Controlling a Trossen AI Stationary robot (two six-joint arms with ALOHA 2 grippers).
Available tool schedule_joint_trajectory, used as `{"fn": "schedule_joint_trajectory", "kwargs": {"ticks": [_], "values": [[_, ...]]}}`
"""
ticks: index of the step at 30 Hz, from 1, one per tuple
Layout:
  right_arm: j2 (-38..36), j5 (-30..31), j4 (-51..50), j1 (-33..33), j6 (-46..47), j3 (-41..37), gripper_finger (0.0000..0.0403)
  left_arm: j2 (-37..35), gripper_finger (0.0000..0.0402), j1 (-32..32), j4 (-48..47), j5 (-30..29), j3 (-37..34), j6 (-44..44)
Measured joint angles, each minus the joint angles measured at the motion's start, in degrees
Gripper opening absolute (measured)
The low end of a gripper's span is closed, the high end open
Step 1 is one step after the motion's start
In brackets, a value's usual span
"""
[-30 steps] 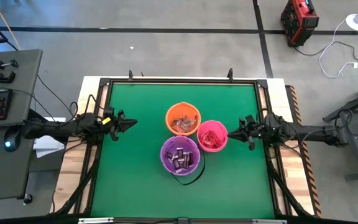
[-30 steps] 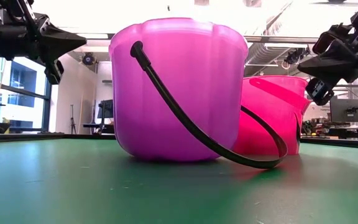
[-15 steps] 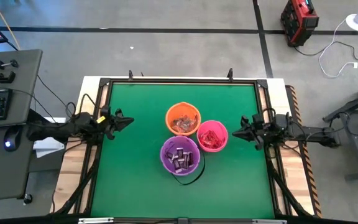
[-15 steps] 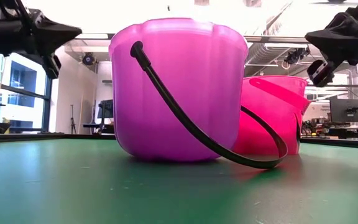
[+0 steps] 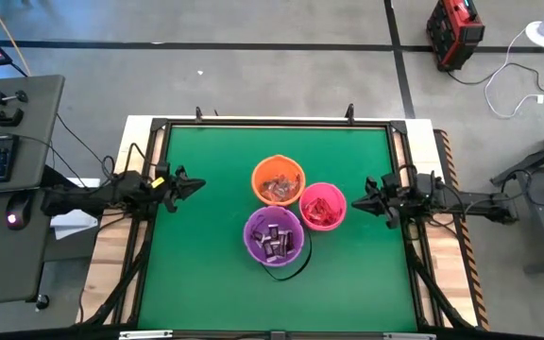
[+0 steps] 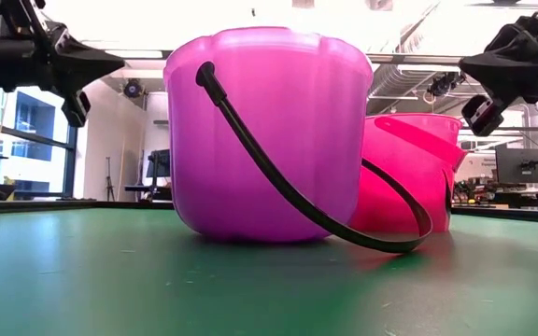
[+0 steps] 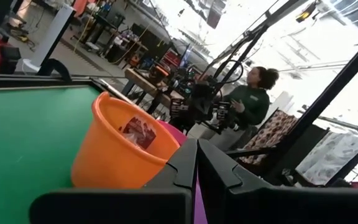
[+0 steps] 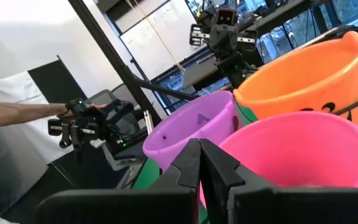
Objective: Sort candy by brand, put in halloween buckets
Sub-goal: Return to Home Position
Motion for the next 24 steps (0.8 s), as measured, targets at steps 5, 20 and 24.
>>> {"fn": "schedule_joint_trajectory", "kwargs": {"ticks": [5,20,24], "values": [[0.0,0.0,-0.1,0.0,0.0,0.0,0.0000,0.0,0.0003,0.0,0.0,0.0,0.0,0.0],[0.0,0.2,-0.1,0.0,-24.1,0.0,0.0000,0.0,0.0003,0.0,0.0,0.0,0.0,0.0],[0.0,0.1,-0.1,0.0,-23.8,0.0,0.0000,0.0,0.0003,0.0,0.0,0.0,0.0,0.0]]}}
